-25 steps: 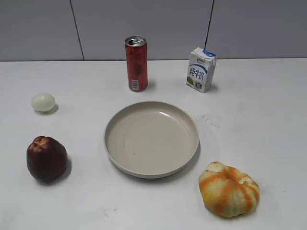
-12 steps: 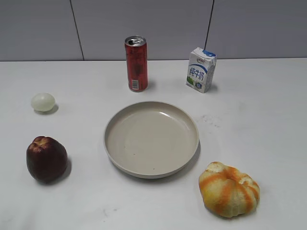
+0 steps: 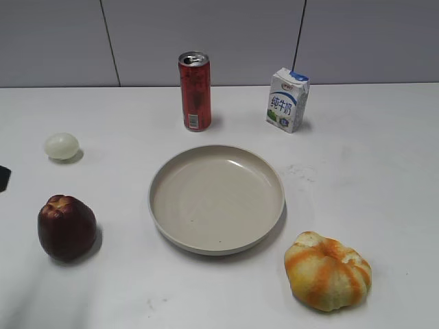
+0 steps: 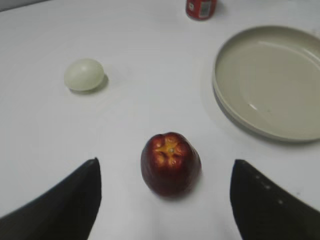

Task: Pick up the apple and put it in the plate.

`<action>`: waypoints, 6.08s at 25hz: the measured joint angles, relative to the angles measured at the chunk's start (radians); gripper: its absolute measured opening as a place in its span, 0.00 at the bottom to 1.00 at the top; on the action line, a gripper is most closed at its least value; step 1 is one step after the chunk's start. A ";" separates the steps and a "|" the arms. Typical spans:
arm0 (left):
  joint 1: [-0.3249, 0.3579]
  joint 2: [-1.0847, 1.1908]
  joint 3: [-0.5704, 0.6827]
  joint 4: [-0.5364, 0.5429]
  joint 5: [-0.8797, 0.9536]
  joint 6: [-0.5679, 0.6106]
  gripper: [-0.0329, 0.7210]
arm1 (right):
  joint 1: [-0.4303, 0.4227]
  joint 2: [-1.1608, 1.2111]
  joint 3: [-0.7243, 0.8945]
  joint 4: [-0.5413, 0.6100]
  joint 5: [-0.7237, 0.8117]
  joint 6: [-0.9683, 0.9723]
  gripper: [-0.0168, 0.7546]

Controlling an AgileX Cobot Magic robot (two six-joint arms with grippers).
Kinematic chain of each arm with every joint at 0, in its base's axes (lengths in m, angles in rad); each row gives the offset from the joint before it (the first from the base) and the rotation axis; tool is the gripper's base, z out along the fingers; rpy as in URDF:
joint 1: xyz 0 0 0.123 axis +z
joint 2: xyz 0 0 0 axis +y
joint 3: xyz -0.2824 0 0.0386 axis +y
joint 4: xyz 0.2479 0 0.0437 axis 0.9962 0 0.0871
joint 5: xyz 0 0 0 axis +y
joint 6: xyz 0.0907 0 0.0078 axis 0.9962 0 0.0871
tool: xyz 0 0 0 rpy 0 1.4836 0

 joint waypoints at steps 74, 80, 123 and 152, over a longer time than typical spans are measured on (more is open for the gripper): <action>-0.413 1.044 -0.806 0.042 0.142 0.019 0.93 | 0.000 0.000 0.000 0.000 0.000 0.000 0.78; -0.349 0.915 -0.994 0.252 0.357 -0.033 0.91 | 0.000 0.000 0.000 0.000 0.000 0.000 0.78; 0.237 -0.183 0.088 0.152 0.483 -0.162 0.80 | 0.000 0.000 0.000 0.000 0.000 0.001 0.78; 0.237 -0.852 0.094 0.156 0.491 -0.162 0.77 | 0.000 0.001 0.000 0.008 0.000 0.000 0.78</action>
